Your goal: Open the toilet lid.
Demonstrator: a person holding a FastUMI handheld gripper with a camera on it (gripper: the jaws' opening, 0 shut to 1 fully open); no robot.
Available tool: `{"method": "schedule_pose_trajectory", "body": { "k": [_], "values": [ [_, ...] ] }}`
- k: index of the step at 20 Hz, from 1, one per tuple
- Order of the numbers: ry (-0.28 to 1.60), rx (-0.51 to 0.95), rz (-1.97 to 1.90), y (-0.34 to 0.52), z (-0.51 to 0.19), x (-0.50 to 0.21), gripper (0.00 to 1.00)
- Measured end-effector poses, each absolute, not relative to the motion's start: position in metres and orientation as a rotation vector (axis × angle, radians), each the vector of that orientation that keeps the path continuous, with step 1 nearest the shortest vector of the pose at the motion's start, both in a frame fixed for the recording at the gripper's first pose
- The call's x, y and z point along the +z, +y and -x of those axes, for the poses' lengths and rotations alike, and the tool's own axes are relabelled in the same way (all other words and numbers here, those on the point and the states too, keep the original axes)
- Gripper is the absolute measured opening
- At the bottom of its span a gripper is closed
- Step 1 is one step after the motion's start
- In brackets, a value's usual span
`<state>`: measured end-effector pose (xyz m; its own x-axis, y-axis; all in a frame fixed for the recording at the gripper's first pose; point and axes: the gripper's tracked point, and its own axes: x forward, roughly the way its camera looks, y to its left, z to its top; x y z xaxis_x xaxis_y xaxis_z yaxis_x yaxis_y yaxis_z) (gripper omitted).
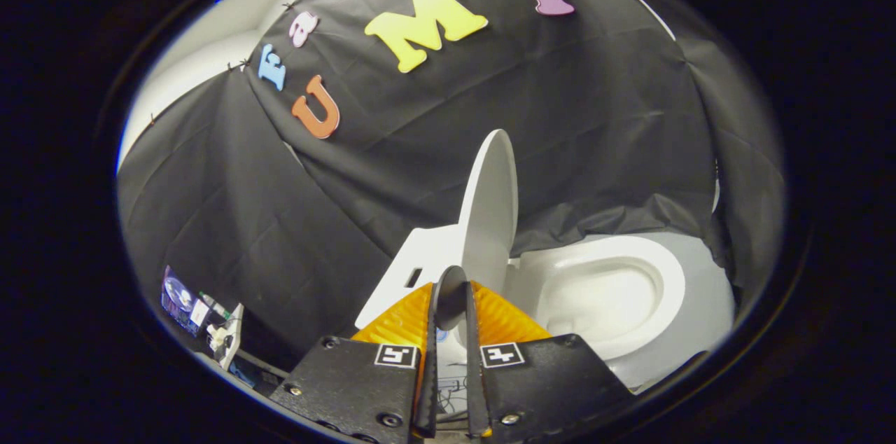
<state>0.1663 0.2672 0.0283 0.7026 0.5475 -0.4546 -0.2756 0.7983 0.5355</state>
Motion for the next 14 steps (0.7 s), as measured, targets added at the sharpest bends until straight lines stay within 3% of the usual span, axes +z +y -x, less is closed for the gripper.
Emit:
{"method": "schedule_pose_trajectory", "body": {
  "k": [14],
  "values": [
    [0.625, 0.547, -0.412, 0.330, -0.166, 0.042, 0.20]
  ]
}}
